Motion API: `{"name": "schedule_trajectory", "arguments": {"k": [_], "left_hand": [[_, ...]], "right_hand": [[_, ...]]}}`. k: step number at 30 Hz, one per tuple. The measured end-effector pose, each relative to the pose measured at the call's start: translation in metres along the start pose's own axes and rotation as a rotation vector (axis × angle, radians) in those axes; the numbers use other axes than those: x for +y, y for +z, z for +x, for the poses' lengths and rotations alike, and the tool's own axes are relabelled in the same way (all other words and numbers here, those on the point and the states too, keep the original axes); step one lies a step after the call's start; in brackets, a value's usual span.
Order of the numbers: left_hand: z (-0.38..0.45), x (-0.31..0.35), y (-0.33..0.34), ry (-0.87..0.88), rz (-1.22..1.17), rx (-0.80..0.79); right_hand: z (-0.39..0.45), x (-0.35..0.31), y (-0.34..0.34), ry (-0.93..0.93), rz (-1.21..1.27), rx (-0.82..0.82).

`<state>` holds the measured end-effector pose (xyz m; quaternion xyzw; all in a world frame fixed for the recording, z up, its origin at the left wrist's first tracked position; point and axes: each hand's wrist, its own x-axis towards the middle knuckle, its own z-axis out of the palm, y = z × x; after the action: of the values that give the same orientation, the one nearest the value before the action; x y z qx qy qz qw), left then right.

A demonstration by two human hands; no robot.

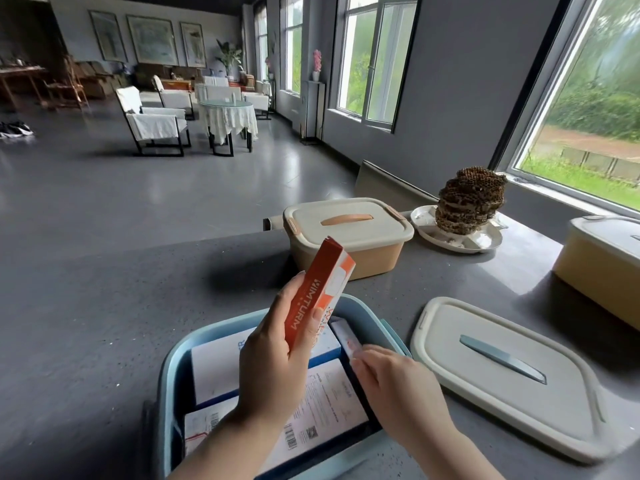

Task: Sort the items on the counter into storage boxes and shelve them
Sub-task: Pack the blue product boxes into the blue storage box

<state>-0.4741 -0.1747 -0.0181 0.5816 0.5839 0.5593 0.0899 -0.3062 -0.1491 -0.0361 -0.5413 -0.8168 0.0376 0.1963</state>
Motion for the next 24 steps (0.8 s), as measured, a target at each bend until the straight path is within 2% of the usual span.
{"name": "schedule_trajectory", "arguments": {"k": [2,4,6,8,10,13,16,18,20,22,24], "left_hand": [[0.000,0.000,-0.001,-0.008,-0.016,-0.001],[0.000,0.000,0.000,-0.011,-0.048,-0.006],[-0.002,0.003,0.003,-0.009,-0.089,-0.038],[-0.005,0.008,0.009,0.002,-0.108,-0.134],[-0.009,0.015,0.018,0.040,-0.124,-0.281],[-0.009,0.016,0.024,0.188,-0.161,-0.514],[-0.002,0.008,0.022,0.231,0.003,-0.582],[-0.002,-0.003,0.024,0.248,0.287,-0.633],[-0.008,-0.015,0.029,0.241,0.530,-0.756],[-0.013,-0.020,0.034,0.252,0.646,-0.835],[-0.014,-0.021,0.037,0.234,0.660,-0.828]], "right_hand": [[-0.002,0.000,0.003,0.021,0.066,-0.066],[-0.003,-0.001,-0.003,0.101,0.256,0.006],[0.000,-0.005,-0.013,0.194,0.619,0.120],[0.005,-0.011,-0.023,0.197,1.129,0.065],[0.010,-0.016,-0.029,0.161,1.283,0.056],[0.016,-0.013,-0.036,0.224,1.050,0.303],[0.019,0.007,-0.048,0.240,0.856,0.431],[0.020,0.021,-0.056,0.221,0.619,0.451],[0.018,0.028,-0.063,0.206,0.458,0.440],[0.016,0.031,-0.066,0.200,0.343,0.427],[0.014,0.027,-0.067,0.190,0.264,0.372]]}}
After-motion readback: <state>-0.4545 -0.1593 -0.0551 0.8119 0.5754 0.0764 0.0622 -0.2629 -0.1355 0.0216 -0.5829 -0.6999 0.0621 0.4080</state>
